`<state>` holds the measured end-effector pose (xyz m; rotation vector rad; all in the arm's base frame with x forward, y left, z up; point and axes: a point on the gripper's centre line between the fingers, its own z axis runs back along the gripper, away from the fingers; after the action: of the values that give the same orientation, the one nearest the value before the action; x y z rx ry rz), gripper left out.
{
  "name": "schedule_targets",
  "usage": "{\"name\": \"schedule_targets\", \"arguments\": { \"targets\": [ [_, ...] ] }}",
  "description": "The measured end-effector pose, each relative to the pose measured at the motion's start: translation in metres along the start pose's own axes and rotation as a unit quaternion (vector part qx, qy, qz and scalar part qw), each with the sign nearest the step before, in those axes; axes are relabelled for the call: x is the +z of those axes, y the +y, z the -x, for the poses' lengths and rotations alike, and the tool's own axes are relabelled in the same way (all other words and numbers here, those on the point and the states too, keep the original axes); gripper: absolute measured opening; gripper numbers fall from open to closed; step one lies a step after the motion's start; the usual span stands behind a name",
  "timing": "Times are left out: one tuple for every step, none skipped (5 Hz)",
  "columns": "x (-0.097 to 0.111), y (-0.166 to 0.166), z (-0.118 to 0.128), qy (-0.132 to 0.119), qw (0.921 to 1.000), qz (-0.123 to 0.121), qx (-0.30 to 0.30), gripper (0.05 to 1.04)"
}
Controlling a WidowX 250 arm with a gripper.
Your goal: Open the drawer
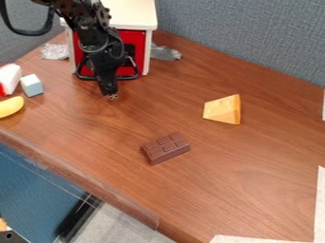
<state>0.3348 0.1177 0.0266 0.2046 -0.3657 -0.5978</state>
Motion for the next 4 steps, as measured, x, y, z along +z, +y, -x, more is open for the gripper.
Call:
{"name": "schedule_targets", "arguments": {
  "targets": [
    [0.000, -0.003, 0.000, -0.001, 1.0000, 0.008, 0.001, 0.248],
    [0.004, -0.015, 0.006, 0.001, 0.9998, 0.022, 0.002, 0.247],
    [0.011, -0.024, 0.010, -0.002, 0.9997, 0.024, -0.002, 0.247],
    [0.017, -0.037, 0.017, -0.004, 0.9996, 0.028, -0.010, 0.246]
  ]
}}
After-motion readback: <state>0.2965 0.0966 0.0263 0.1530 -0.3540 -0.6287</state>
